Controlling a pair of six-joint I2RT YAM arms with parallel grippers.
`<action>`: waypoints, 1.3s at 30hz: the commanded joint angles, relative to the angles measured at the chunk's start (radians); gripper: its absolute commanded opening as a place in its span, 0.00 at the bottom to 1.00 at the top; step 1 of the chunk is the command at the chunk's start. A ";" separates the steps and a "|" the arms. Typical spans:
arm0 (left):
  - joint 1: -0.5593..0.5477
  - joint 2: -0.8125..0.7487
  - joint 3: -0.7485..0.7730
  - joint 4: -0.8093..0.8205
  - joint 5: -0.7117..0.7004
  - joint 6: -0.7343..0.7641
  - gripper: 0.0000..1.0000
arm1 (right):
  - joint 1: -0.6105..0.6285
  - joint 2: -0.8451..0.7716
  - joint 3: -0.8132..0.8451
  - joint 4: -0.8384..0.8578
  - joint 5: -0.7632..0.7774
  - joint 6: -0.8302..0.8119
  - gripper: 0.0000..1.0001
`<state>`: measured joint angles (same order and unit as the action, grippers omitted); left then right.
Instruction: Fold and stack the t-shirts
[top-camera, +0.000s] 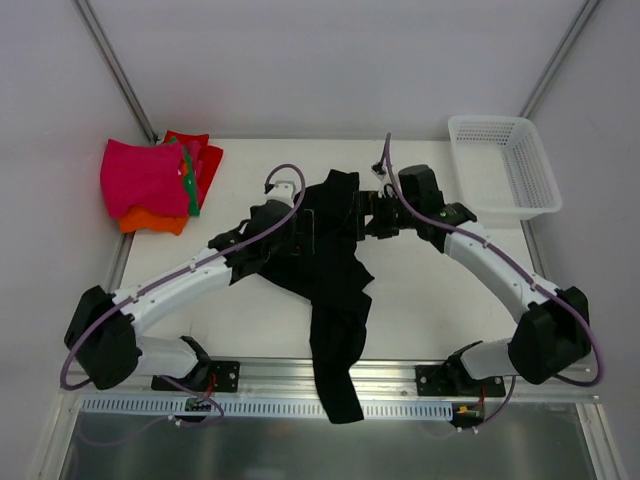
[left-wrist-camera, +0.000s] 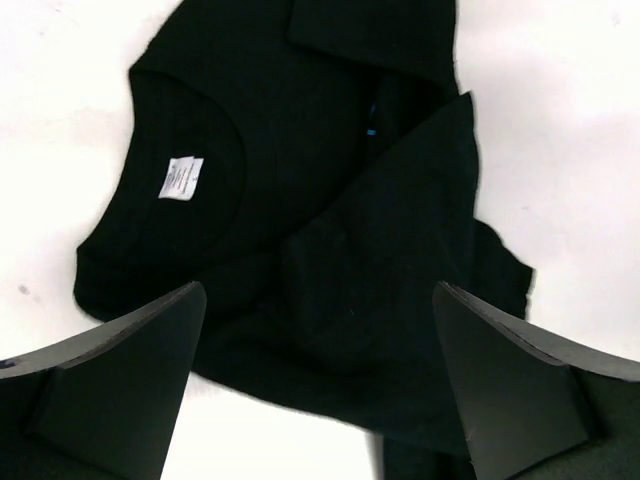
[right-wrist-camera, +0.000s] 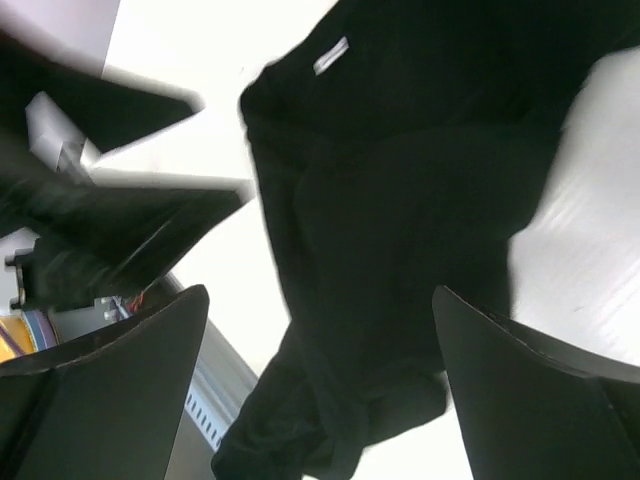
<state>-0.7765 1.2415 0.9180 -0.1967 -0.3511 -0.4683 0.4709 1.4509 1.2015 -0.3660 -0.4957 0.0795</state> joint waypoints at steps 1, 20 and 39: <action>0.042 0.102 0.022 0.127 0.204 0.124 0.96 | 0.064 -0.105 -0.178 0.174 0.052 0.084 1.00; 0.218 0.674 0.360 0.168 0.502 0.151 0.00 | 0.229 -0.532 -0.545 0.211 0.213 0.210 0.00; 0.436 0.655 0.311 -0.118 0.189 -0.136 0.00 | 0.238 -0.575 -0.539 0.133 0.267 0.246 0.00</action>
<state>-0.4057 1.9427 1.2579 -0.2012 -0.0734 -0.5190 0.7029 0.8837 0.6456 -0.2028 -0.2554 0.3027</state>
